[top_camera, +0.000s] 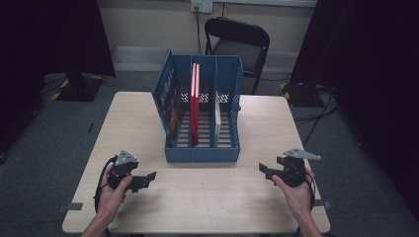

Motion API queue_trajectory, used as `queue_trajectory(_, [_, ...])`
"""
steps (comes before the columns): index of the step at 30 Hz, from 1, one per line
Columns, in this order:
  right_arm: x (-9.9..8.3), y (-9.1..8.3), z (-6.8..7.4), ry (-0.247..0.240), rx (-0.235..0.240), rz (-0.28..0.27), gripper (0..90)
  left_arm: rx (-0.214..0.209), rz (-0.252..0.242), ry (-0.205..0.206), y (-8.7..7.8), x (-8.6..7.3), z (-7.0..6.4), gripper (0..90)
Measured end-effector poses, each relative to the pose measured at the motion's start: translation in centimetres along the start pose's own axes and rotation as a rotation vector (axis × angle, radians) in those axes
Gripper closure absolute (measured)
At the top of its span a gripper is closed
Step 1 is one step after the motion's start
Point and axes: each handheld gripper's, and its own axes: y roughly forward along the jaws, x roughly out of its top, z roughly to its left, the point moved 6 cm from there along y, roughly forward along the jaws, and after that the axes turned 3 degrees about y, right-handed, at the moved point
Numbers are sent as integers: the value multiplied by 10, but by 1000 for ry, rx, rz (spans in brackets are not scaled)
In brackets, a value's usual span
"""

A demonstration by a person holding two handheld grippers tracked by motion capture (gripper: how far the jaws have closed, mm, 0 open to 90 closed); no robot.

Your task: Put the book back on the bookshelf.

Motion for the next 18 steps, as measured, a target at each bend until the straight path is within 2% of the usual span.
queue_trajectory(3, [-7,-6,-9,12,8,-8,200,3,6,-1,1,-1,0,180])
queue_trajectory(6, [-18,-7,-20,9,-31,-10,205,4,6,0,1,-1,0,179])
queue_trajectory(8, [-26,-4,-28,21,-48,6,207,7,1,-7,2,-1,0,179])
queue_trajectory(10, [-32,-1,-36,12,-90,34,207,12,2,-5,1,0,1,180])
queue_trajectory(12, [-35,-3,-39,16,-107,33,207,8,8,7,1,-1,1,179])
queue_trajectory(14, [-37,-5,-40,9,-129,27,205,12,2,-1,1,-1,1,177])
queue_trajectory(18, [-39,-5,-45,20,-142,30,203,13,6,-1,0,-2,3,177])
